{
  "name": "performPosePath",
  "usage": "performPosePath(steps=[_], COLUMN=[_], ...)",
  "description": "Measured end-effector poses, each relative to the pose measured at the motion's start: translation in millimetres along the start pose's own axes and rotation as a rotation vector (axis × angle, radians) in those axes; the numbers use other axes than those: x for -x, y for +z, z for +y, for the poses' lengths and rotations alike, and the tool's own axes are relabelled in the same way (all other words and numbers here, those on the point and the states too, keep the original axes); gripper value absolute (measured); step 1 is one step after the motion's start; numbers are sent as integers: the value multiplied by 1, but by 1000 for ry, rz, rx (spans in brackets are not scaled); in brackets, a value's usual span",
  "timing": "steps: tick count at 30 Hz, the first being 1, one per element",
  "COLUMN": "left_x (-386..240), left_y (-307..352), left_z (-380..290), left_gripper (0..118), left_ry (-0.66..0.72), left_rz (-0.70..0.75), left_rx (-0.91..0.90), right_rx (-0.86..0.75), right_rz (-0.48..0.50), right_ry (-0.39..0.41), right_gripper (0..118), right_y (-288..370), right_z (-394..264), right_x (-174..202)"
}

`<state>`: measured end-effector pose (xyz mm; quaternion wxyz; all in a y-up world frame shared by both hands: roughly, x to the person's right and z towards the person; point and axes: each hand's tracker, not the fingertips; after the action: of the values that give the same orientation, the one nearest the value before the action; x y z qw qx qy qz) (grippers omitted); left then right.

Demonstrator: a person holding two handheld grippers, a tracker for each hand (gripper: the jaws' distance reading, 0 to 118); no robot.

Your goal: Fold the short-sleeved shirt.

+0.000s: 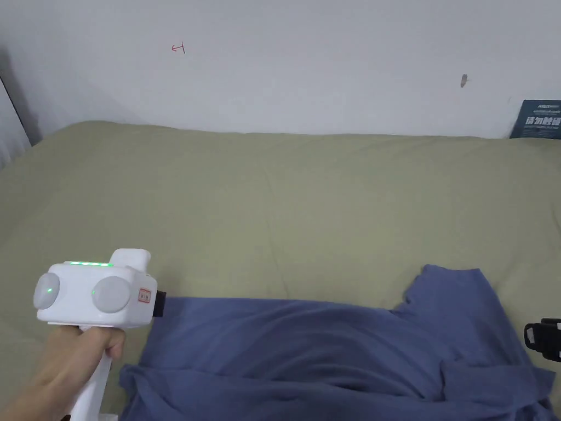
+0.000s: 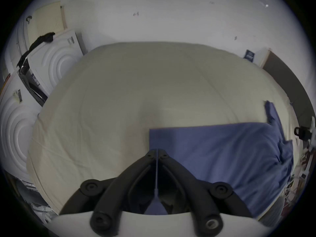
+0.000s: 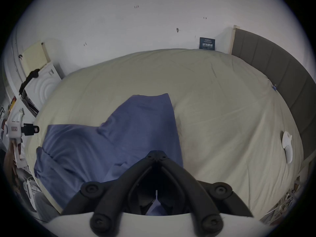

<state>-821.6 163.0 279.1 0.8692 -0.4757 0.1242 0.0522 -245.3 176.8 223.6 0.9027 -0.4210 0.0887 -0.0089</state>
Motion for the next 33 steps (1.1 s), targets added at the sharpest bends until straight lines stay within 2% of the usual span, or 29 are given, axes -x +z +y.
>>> performPosePath(steps=[1,3,4,6,9,12,14,15,16,18,24,25,26,27,28,29,30,33], left_x=[2,1,0,-4,-8,-8,-5,-6,-6,-10,-10,-11,-13,-14,-14,-15,-16,-17], left_y=[-14,-34,-45,-43,-49,-64,-61,-55,-50,-41,-47,-48,-49,-50,-51,-52,-51,-52], left_z=[6,11,11,20,25,16,17,17,18,17,18,17,16,15,14,13,13,12], left_gripper=[23,107,118,116,115,103,75,51,4,1,1,1,1,2,2,1,1,2], left_ry=[10,-21,-46,-64,-60,-34,-8,-27,-54,-48,-48,-42,-41,-43,-44,-45,-44,-33], left_rz=[-7,0,12,52,38,10,-17,-12,-24,-90,-51,-47,-46,-44,-43,-41,-40,-41], left_rx=[29,74,96,99,91,125,123,115,101,98,107,103,104,104,103,102,99,95], right_rx=[15,36,39,44,65,79,82,85,86,92,104,112,130,169,210,192,195,290], right_rz=[1,-6,-6,-11,-22,-29,-28,-30,-31,-31,-21,-22,-20,-14,-10,-18,19,-53], right_ry=[-1,-3,-2,-5,-2,9,18,21,22,19,12,15,16,6,-4,0,19,53], right_gripper=[2,2,2,2,2,2,2,2,2,2,3,7,26,63,111,117,112,108], right_y=[-7,-17,-23,-28,-38,-42,-42,-43,-46,-47,-55,-58,-63,-70,-80,-82,-86,-120], right_z=[2,3,3,2,2,2,1,1,1,3,19,22,26,29,30,32,34,33], right_x=[-3,-8,-13,-17,-22,-24,-24,-23,-25,-24,-25,-26,-26,-27,-27,-28,-25,-26])
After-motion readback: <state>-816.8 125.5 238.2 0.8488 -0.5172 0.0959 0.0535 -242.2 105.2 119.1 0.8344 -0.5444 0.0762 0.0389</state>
